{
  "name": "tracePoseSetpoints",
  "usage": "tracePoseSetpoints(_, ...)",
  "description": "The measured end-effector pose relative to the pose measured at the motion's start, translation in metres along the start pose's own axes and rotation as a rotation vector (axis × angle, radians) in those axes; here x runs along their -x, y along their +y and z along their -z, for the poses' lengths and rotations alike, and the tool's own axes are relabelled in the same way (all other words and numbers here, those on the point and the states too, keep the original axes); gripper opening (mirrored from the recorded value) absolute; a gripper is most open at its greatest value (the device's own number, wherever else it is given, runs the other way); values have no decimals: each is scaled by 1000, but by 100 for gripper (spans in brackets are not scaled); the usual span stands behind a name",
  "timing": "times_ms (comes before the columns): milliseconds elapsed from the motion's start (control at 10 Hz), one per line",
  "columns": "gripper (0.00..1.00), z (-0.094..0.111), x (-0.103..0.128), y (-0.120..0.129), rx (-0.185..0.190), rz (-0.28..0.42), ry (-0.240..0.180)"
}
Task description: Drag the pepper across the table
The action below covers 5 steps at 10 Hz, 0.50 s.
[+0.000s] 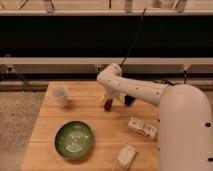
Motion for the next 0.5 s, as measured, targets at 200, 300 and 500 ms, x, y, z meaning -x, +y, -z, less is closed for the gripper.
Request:
tracePoseSetpoints(200, 80, -2, 0, -4, 4, 9, -5)
tracePoseSetpoints(300, 80, -3, 0, -5, 4, 11, -7)
tracePoseSetpoints(500, 80, -6, 0, -6, 8, 14, -14)
